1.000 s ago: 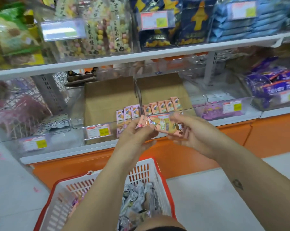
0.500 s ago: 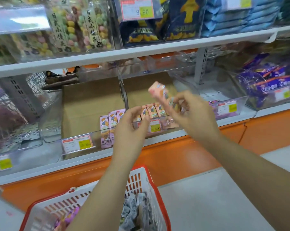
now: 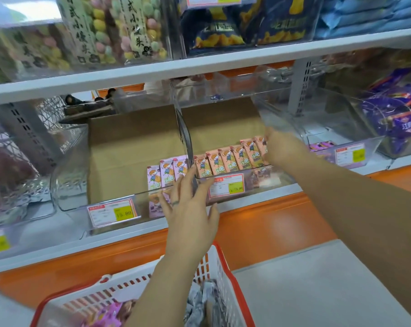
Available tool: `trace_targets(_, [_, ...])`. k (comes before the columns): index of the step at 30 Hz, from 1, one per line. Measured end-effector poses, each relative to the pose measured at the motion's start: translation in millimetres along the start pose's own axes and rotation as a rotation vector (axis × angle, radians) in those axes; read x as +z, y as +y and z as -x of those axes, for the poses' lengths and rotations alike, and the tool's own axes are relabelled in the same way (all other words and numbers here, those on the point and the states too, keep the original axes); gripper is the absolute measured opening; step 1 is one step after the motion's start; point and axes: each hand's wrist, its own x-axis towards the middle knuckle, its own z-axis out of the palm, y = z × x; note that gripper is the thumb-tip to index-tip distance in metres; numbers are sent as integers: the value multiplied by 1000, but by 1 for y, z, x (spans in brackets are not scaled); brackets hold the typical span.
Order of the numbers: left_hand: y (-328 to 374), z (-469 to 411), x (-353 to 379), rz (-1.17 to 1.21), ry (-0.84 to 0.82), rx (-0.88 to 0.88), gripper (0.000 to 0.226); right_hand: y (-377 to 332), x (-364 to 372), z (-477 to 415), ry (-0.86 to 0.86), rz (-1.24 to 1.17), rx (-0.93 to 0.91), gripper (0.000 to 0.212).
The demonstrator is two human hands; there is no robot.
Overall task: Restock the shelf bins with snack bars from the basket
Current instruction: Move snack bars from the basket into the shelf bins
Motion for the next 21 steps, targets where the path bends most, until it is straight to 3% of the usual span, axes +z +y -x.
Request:
trace_targets(4, [-1,0,0,21,3,-5,53,0,4,-5,-83,-10,-11,41])
trace_targets(7, [-1,0,1,27,2,-5,54,-11,5,-3,-157,-66,-184,53])
trace_targets(9, [-1,0,2,32,8,-3,53,-20,6,2,-257,-9,-280,48])
trace_targets(11, [-2,0,2,27,6,-1,53,-27,4,9,-289,10,-257,44])
trace_targets(16, [-2,1,1,-18,-22,-11,55,-28,2,26,-288,73,-236,51])
trace_targets(21, [-1,4,-5,-27,-64,7,54,-22,13,52,-106,87,-301,45])
